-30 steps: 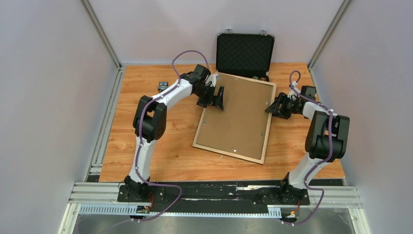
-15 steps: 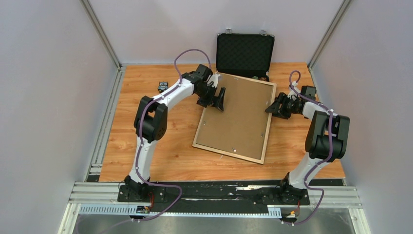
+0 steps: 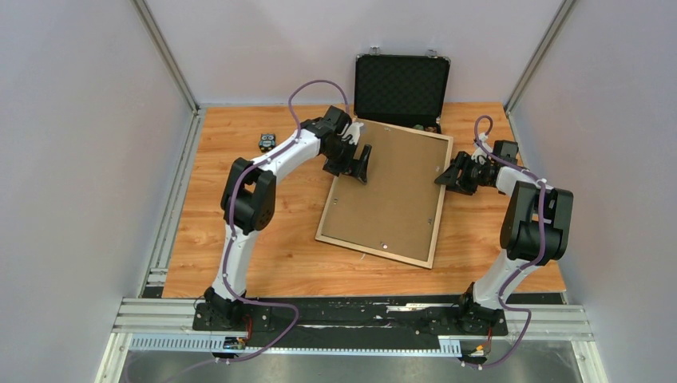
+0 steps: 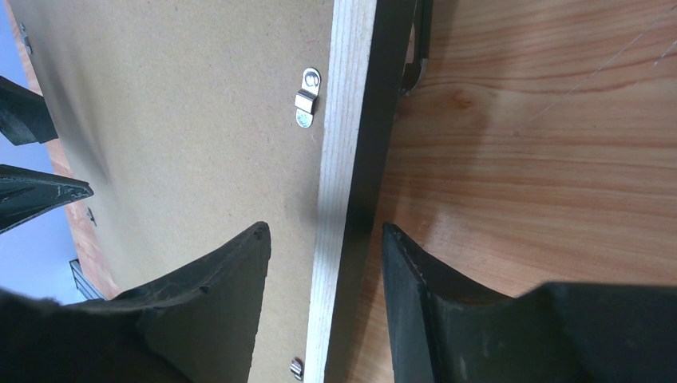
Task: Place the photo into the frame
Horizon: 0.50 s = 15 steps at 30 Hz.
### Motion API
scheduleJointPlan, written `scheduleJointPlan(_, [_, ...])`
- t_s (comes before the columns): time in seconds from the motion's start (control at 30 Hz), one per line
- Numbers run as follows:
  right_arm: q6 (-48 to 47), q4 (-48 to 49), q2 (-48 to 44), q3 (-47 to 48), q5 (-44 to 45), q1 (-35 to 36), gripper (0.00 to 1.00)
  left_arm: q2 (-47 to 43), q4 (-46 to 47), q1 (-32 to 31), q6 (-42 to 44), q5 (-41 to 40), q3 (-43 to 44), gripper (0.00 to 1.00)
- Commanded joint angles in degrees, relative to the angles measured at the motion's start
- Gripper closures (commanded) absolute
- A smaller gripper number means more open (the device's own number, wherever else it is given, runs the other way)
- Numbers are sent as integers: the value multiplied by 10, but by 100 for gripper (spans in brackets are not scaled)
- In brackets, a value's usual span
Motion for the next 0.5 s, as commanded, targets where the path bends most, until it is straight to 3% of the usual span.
scheduleJointPlan(0.0, [2,14,4,0,-9,2,48,-18,-13,-5,21,-28,19,0])
scheduleJointPlan(0.47, [1,15,3,-1,-8,2,48,-47,-22,-5,24,-43,14,0])
